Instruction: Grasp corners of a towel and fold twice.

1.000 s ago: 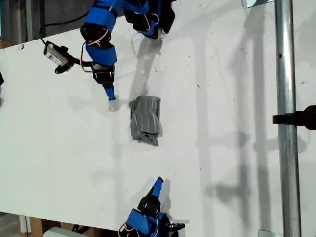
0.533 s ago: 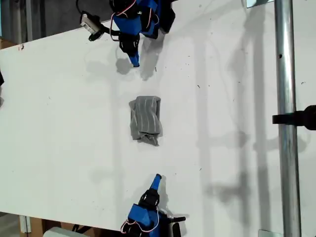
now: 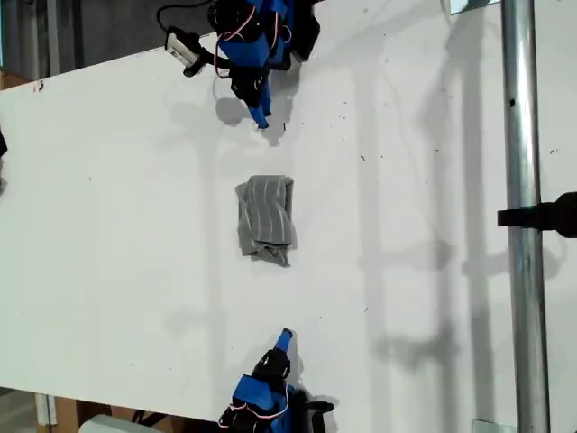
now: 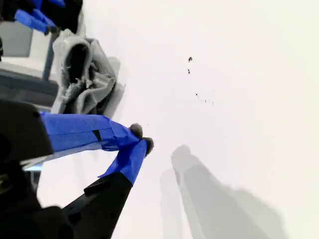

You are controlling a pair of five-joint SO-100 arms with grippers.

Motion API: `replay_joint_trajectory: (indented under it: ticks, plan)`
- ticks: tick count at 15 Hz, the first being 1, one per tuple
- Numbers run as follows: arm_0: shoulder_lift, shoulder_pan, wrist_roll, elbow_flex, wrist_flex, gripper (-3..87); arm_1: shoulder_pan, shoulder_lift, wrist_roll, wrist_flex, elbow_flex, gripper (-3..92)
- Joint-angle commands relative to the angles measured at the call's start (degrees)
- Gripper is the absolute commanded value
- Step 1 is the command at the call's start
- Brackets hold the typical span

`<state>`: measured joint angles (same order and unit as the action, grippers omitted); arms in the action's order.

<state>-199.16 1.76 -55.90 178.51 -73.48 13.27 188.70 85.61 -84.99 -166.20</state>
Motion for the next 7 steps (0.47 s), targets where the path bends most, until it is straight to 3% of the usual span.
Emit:
replay_joint_trajectory:
  ticks: [1, 7]
  plan:
    - [-0.09, 0.79, 1.76, 0.26, -0.26, -2.6, -1.93, -0.18, 0.26, -0.62, 0.35, 13.6]
    - [-0.09, 0.62, 1.76, 0.26, -0.26, -2.6, -2.37, -0.18, 0.26, -0.62, 0.35, 13.6]
